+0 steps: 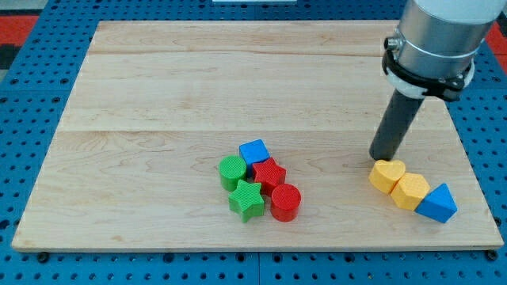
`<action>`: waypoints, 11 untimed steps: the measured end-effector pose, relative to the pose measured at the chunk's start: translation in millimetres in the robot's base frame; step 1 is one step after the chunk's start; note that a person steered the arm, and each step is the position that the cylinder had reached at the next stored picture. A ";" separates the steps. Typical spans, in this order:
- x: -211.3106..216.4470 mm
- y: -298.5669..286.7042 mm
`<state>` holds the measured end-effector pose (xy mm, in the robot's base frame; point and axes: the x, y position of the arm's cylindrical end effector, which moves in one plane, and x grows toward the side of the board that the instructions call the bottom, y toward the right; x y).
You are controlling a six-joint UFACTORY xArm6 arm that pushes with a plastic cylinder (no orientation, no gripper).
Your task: Point at the blue triangle
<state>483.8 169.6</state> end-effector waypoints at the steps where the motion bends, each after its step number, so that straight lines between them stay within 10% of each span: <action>1: -22.6 24.2; 5: 134.5 117.5; 11: 115.9 44.9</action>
